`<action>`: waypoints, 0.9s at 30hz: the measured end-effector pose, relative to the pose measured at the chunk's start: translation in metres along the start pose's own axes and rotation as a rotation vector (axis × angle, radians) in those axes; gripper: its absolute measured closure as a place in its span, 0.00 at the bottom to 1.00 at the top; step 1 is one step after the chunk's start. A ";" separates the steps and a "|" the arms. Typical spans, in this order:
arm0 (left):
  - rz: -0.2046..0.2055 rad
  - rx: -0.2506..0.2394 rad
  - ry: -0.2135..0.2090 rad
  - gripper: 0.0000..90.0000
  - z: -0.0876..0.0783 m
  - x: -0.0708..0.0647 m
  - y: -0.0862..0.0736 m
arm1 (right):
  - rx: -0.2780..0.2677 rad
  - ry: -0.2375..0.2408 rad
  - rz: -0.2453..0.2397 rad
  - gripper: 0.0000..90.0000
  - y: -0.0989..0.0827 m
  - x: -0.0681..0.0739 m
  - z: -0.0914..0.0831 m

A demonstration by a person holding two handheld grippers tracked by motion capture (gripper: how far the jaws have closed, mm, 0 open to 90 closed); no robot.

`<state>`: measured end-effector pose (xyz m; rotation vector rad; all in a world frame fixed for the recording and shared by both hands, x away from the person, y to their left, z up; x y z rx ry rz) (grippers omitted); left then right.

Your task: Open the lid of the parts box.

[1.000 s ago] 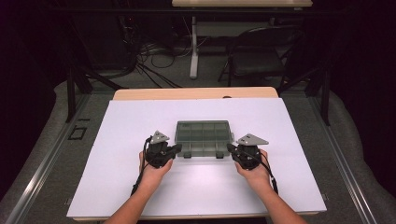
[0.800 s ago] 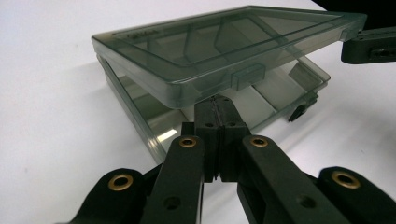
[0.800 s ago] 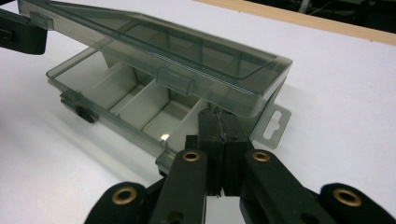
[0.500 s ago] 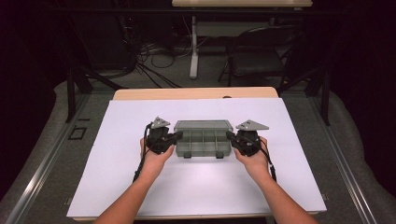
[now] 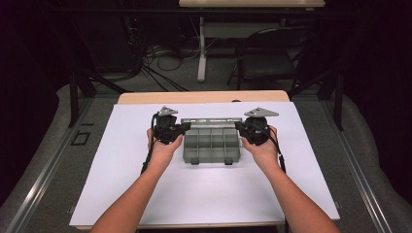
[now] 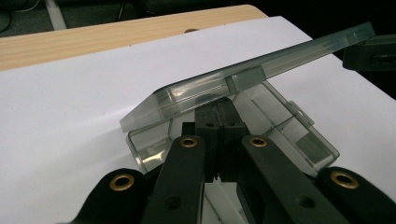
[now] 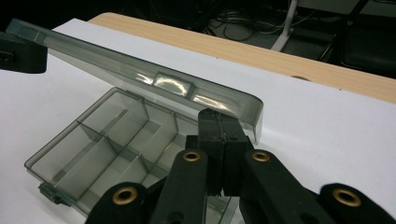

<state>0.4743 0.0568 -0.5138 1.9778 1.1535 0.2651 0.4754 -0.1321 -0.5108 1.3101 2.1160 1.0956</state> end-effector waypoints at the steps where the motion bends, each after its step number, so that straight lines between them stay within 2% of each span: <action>1: -0.002 0.000 -0.002 1.00 0.000 0.000 0.002 | -0.004 -0.001 -0.002 1.00 0.002 0.000 0.000; 8: -0.015 -0.004 0.010 1.00 0.002 0.004 0.007 | -0.010 -0.004 0.006 1.00 0.007 -0.002 0.002; 15: -0.010 -0.003 0.016 1.00 0.003 0.007 0.007 | -0.009 -0.004 0.009 1.00 0.007 -0.004 0.003; 19: -0.017 -0.009 0.022 1.00 0.003 0.008 0.008 | -0.015 0.014 0.003 0.96 0.004 -0.001 0.000; 23: -0.028 -0.013 0.022 1.00 0.002 0.008 0.009 | -0.031 0.001 -0.035 0.91 -0.002 0.000 -0.007; 27: -0.027 -0.013 0.027 1.00 0.002 0.009 0.010 | -0.037 -0.018 -0.036 0.85 -0.010 -0.007 -0.008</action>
Point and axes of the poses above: each handheld gripper's, and its own axes: z roughly forward along the jaws, y roughly out of its top, x roughly to its left, the point moved 10 cm from there along z, roughly forward along the jaws, and after that the axes turned 7 degrees about x, right-handed, at the moved point
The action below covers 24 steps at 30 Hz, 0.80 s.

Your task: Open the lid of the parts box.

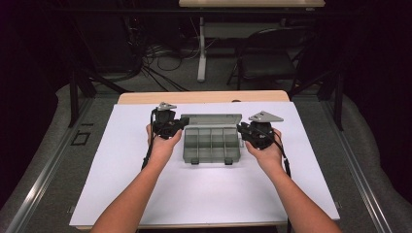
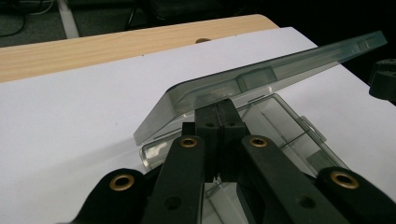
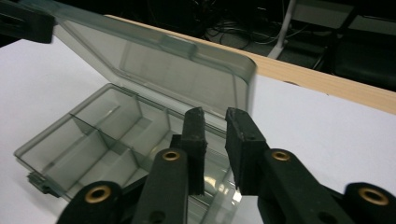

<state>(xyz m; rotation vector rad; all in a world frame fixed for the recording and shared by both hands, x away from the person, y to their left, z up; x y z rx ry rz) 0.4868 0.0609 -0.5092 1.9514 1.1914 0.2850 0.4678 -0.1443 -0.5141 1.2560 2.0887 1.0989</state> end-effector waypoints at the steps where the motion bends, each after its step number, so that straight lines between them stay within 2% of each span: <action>1: 0.004 -0.001 0.003 1.00 0.000 0.000 0.000 | 0.000 -0.003 0.008 0.83 -0.002 -0.003 0.000; 5: 0.000 -0.004 0.000 1.00 0.001 0.001 0.002 | -0.012 -0.006 0.037 0.79 -0.005 -0.012 0.005; 10: 0.001 -0.001 0.000 1.00 0.001 0.002 0.004 | -0.018 -0.023 0.038 0.78 -0.005 -0.020 0.017; 24: -0.011 -0.003 0.002 1.00 0.003 0.003 0.004 | 0.039 -0.059 0.048 0.78 -0.020 -0.032 0.064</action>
Point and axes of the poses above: each handheld gripper's, and its own axes: z roughly forward along the jaws, y roughly out of its top, x roughly to its left, the point moved 10 cm from there along z, roughly forward along the jaws, and after that the axes turned 7 degrees about x, right-handed, at the moved point
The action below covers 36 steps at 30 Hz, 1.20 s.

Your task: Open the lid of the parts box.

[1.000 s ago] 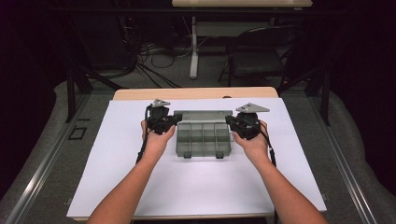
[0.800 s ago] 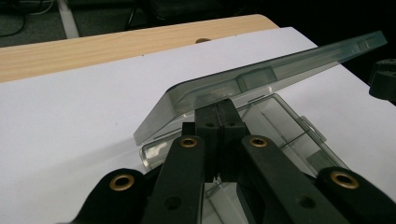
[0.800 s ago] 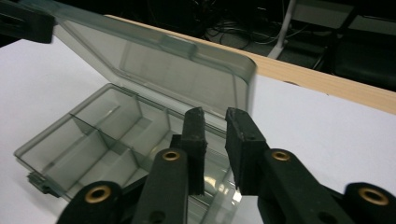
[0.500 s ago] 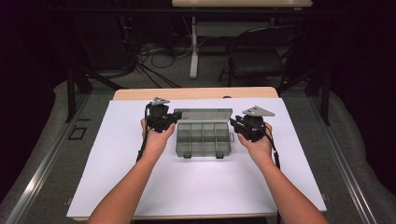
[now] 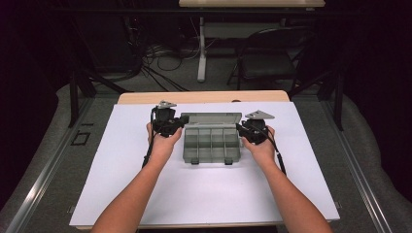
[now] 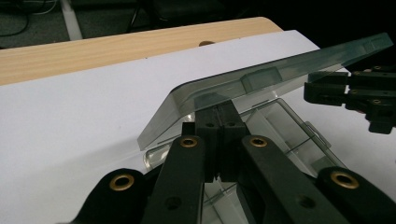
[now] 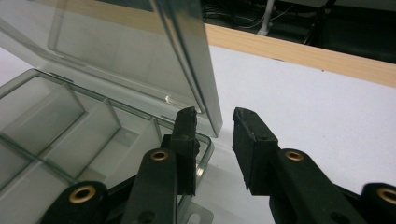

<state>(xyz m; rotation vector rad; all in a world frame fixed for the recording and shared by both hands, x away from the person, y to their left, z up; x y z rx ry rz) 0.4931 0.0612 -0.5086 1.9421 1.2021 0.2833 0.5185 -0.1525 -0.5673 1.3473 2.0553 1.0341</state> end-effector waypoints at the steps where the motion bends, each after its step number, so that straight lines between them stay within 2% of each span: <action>1: -0.001 -0.002 0.003 1.00 0.000 0.000 0.000 | 0.002 0.001 0.005 0.78 -0.001 -0.001 0.002; 6: 0.000 0.002 0.000 1.00 0.001 0.000 0.000 | 0.018 -0.003 0.009 0.79 -0.007 -0.005 0.012; 11: 0.000 -0.004 0.004 1.00 0.001 0.000 0.000 | 0.005 0.005 0.007 0.82 -0.006 -0.004 0.016; 36: 0.002 -0.005 0.005 1.00 0.000 0.000 0.000 | -0.005 -0.003 -0.024 0.90 -0.004 -0.001 0.017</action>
Point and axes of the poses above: each handheld gripper's, and its own axes: z roughly forward along the jaws, y roughly out of its top, x roughly to its left, the point moved 10 cm from there along z, roughly forward along the jaws, and after that the axes turned 7 degrees about x, right-handed, at the moved point
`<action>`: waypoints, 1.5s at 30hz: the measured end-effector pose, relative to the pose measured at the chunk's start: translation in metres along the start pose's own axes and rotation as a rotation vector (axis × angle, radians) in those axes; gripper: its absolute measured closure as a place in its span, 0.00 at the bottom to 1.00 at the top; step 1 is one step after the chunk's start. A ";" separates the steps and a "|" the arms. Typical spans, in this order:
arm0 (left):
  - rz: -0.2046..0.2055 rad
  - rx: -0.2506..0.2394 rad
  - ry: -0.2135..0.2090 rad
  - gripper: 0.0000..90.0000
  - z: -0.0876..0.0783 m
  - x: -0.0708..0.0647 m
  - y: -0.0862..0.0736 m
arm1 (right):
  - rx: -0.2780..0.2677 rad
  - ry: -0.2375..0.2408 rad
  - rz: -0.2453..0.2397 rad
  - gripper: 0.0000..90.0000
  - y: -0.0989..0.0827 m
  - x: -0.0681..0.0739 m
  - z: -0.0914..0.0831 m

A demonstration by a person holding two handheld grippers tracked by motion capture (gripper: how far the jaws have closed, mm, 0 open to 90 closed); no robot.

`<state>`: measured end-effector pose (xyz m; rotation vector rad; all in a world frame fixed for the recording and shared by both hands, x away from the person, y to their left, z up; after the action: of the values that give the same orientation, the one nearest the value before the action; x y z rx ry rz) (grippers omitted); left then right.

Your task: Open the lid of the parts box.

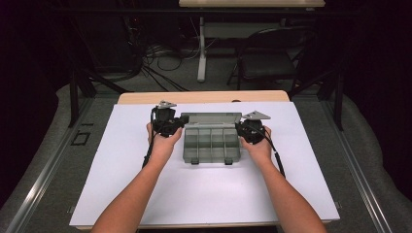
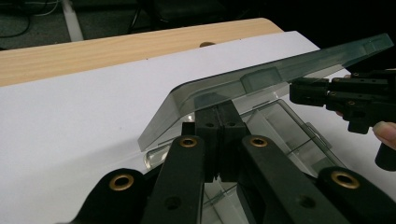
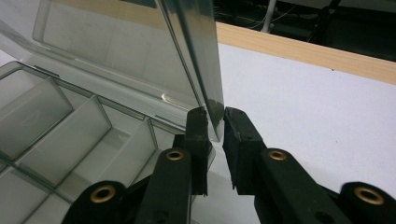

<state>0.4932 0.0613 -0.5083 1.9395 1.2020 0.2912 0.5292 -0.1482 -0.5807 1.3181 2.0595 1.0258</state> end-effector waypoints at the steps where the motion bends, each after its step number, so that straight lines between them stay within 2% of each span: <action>1: 0.000 0.000 0.000 1.00 0.000 0.000 0.000 | 0.000 -0.001 0.003 0.91 0.000 0.000 0.000; 11: 0.005 0.014 -0.001 1.00 0.001 0.000 -0.002 | 0.006 -0.008 0.001 0.94 -0.001 -0.001 0.000; 18: 0.007 0.027 -0.011 0.92 0.004 -0.003 -0.006 | 0.010 -0.018 -0.006 0.94 -0.001 -0.002 0.000; 20: 0.018 0.052 -0.014 0.87 0.006 -0.002 -0.010 | 0.012 -0.019 -0.006 0.94 -0.002 -0.002 0.000; 25: 0.004 0.088 -0.016 0.77 0.012 -0.002 -0.020 | 0.016 -0.020 -0.002 0.94 -0.002 -0.001 0.000; 26: 0.014 0.098 -0.013 0.75 0.013 -0.002 -0.022 | 0.017 -0.019 -0.002 0.94 -0.002 -0.001 0.000; 34: 0.019 0.173 -0.012 0.58 0.020 -0.003 -0.040 | 0.019 -0.017 0.000 0.94 -0.003 -0.001 -0.001; 36: 0.031 0.215 -0.003 0.54 0.024 -0.004 -0.050 | 0.023 -0.016 0.000 0.95 -0.003 -0.001 -0.001; 41: 0.038 0.254 0.001 0.52 0.028 -0.006 -0.062 | 0.026 -0.017 -0.002 0.95 -0.004 0.000 0.000; 45: 0.043 0.296 0.027 0.49 0.034 -0.003 -0.076 | 0.029 -0.014 -0.002 0.95 -0.005 0.001 0.000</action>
<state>0.4620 0.0569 -0.5859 2.2235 1.2792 0.1688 0.5263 -0.1490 -0.5852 1.3332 2.0720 0.9863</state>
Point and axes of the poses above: each handheld gripper's, and its own axes: z roughly forward along the jaws, y roughly out of its top, x roughly to its left, the point moved 10 cm from there along z, roughly forward along the jaws, and after that the axes turned 7 degrees about x, right-handed, at the moved point
